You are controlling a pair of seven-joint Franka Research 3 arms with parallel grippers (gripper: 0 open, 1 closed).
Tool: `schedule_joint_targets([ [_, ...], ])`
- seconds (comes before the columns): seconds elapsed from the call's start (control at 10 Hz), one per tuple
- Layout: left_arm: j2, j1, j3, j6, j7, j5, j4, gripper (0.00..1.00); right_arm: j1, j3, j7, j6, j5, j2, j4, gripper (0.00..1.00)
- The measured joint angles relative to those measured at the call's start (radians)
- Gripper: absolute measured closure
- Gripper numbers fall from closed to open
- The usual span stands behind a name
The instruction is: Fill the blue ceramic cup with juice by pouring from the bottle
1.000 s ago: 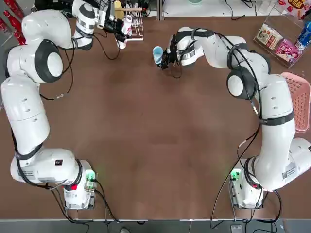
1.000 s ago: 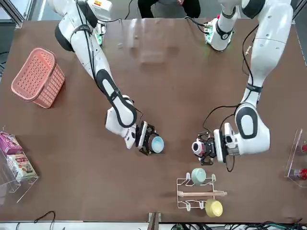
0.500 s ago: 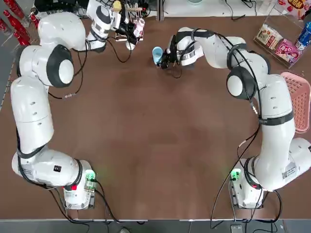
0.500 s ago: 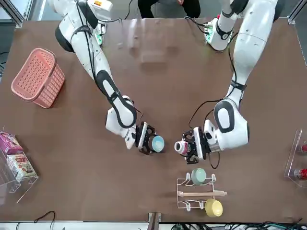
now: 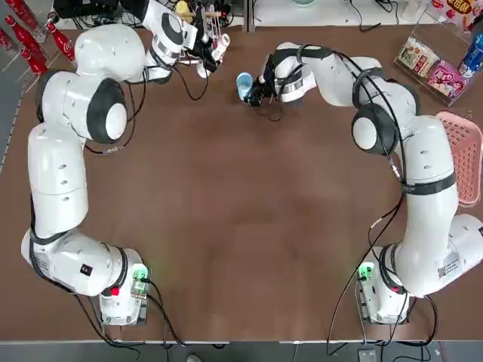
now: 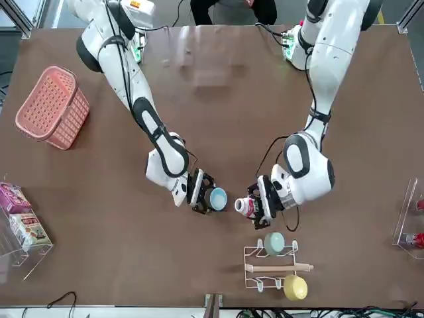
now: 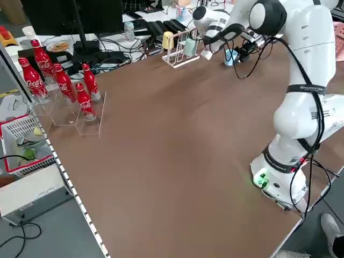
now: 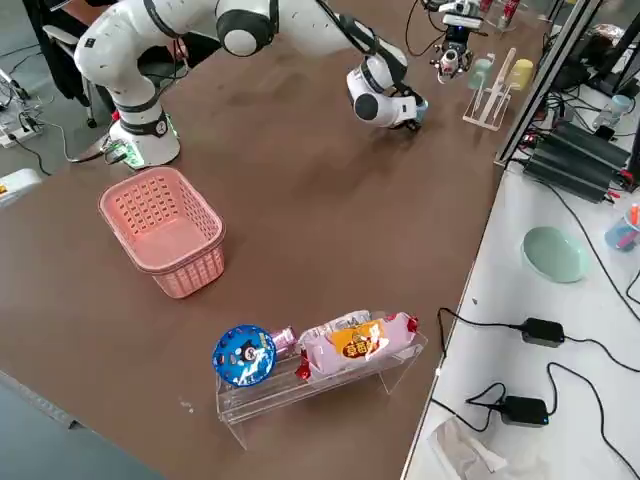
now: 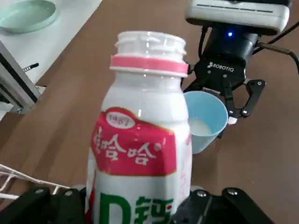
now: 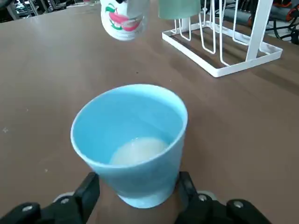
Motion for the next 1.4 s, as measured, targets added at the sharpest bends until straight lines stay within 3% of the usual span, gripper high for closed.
schedule_joint_targets([
  [0.2,0.005,-0.062,0.049,0.010,-0.044,0.000,-0.002,0.58,0.000,0.000,0.000,0.010,0.003,0.000,0.000,0.25],
  [0.4,0.009,-0.161,0.162,0.011,-0.053,0.000,-0.003,0.58,0.000,0.000,0.000,0.013,0.004,0.000,0.000,0.26],
  [0.8,0.014,-0.292,0.284,0.012,-0.115,0.032,-0.004,0.58,0.000,0.000,0.000,0.014,0.005,0.001,0.000,0.28],
  [1.0,0.019,-0.323,0.311,0.014,-0.136,0.065,-0.004,0.58,0.001,0.000,0.000,0.014,0.006,0.001,0.000,0.28],
  [1.2,0.031,-0.386,0.395,0.015,-0.202,0.141,-0.002,0.58,0.001,0.000,0.000,0.019,0.007,0.000,0.000,0.29],
  [1.4,0.034,-0.409,0.411,0.015,-0.240,0.153,-0.002,0.58,0.001,0.000,0.000,0.023,0.011,0.001,0.000,0.29],
])
